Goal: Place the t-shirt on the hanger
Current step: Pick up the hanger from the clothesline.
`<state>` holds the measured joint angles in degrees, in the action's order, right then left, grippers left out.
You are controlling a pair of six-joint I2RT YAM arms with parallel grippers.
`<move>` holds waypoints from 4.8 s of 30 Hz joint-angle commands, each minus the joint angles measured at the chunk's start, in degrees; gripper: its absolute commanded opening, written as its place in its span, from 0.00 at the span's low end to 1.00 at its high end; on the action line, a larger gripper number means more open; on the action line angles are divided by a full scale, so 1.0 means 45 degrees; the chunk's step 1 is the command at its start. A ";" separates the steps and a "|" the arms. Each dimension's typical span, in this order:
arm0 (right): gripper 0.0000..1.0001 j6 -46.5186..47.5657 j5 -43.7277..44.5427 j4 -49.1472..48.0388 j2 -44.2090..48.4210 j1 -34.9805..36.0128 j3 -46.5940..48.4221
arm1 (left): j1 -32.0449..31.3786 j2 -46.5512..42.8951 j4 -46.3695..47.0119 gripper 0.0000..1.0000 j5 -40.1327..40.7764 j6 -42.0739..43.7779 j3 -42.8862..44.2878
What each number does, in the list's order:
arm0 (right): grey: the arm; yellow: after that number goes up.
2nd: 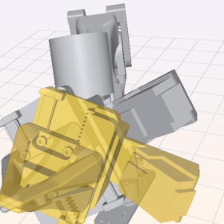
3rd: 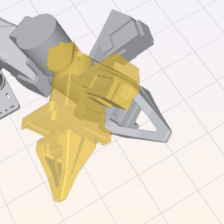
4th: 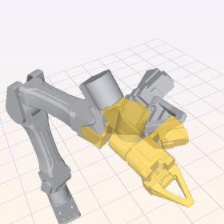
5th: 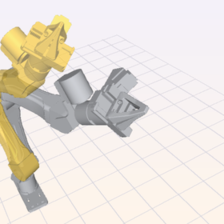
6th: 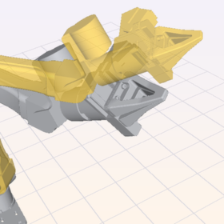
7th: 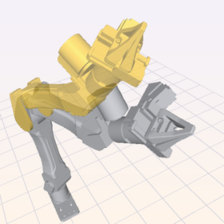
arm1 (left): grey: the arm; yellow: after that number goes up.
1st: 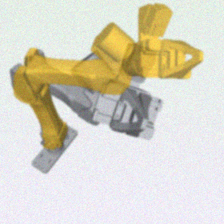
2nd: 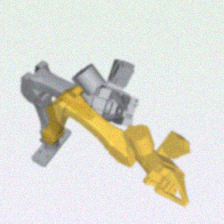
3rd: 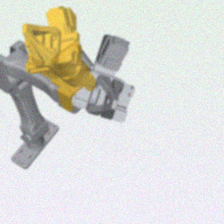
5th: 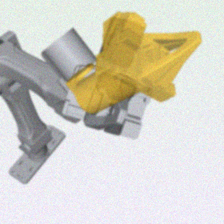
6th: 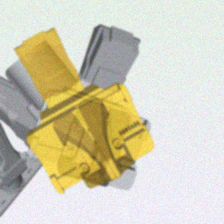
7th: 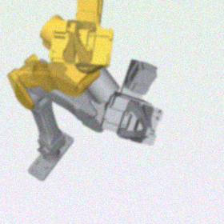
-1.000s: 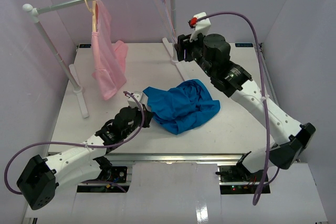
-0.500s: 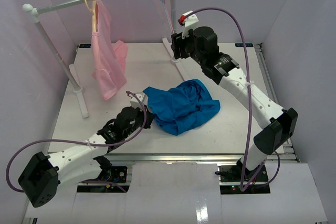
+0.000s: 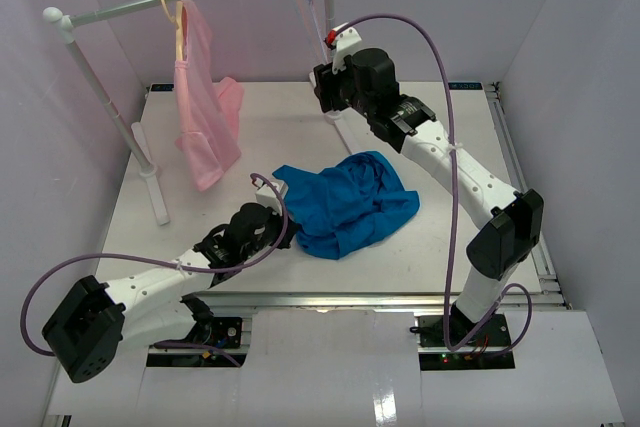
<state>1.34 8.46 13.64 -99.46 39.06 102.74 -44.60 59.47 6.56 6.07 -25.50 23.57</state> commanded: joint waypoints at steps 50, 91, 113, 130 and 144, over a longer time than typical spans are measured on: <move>0.58 0.0692 0.1726 -0.0099 0.0122 0.0968 0.1525 | -0.0011 0.0137 0.0182 0.00 -0.0881 -0.0135 0.0646; 0.61 0.2804 0.2574 -0.2657 -0.0079 0.0934 0.0731 | -0.0030 0.1351 0.0026 0.00 -0.1449 0.0041 0.1076; 0.60 0.3081 0.1851 -0.2541 0.0519 0.0050 0.0802 | -0.0089 0.1686 0.0221 0.00 -0.2287 -0.0037 0.1070; 0.62 0.2275 0.0703 -0.2072 0.1291 -0.0243 -0.0066 | -0.0089 0.1103 0.0076 0.00 -0.2183 0.0002 0.1014; 0.64 0.1640 0.0487 -0.1001 0.0108 -0.0375 0.1896 | -0.0089 0.1217 -0.0072 0.00 -0.2003 0.0036 0.1070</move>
<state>9.56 11.42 7.65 -97.19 37.89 106.86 -44.75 65.65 6.45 -3.42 -25.54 26.98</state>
